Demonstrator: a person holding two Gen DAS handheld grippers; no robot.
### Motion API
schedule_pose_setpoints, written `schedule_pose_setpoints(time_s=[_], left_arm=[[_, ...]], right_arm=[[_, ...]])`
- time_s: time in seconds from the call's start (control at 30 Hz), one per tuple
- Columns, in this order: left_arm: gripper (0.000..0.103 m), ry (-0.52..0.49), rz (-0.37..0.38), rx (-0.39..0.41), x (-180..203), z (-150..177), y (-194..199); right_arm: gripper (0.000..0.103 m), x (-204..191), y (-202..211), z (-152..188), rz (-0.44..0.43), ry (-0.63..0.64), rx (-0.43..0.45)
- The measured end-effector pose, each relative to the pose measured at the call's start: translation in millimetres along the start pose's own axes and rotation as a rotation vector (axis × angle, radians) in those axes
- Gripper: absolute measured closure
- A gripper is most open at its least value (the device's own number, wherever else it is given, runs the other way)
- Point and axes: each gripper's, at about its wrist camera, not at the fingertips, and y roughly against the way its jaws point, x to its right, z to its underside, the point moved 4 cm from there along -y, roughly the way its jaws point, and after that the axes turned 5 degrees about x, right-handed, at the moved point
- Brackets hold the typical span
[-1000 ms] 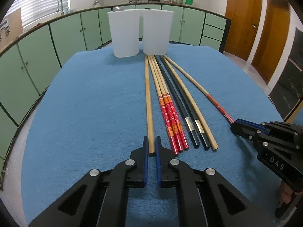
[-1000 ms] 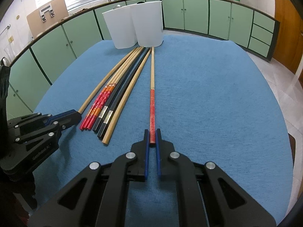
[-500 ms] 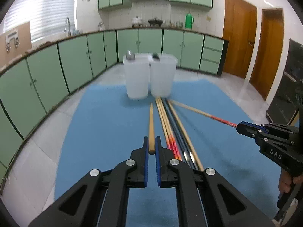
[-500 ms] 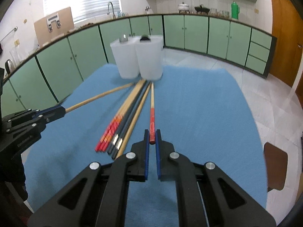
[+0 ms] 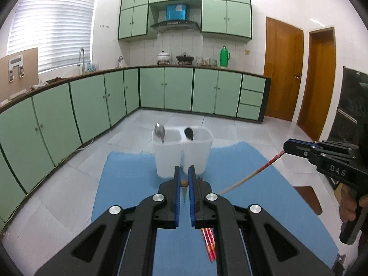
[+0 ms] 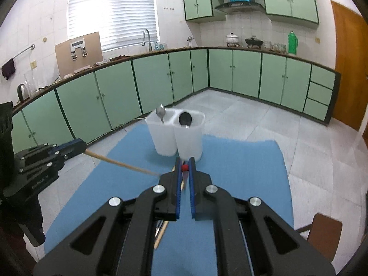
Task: Organize utensils
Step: 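Carry both chopsticks upright into the white cup and open both grippers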
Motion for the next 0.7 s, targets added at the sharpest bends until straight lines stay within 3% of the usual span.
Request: schedule_pose_setpoints(time_s=[0.43,0.7], left_arm=[[0.097,0.03,0.044,0.029,-14,-40,-24],[0.097,0.006,0.051,0.107,-14,-74,-16]], right_arm=[[0.098,5,-23,-61,-0.049,0.029,0.002],[0.098,2,-14,-104,-0.085,0.055,0.059]])
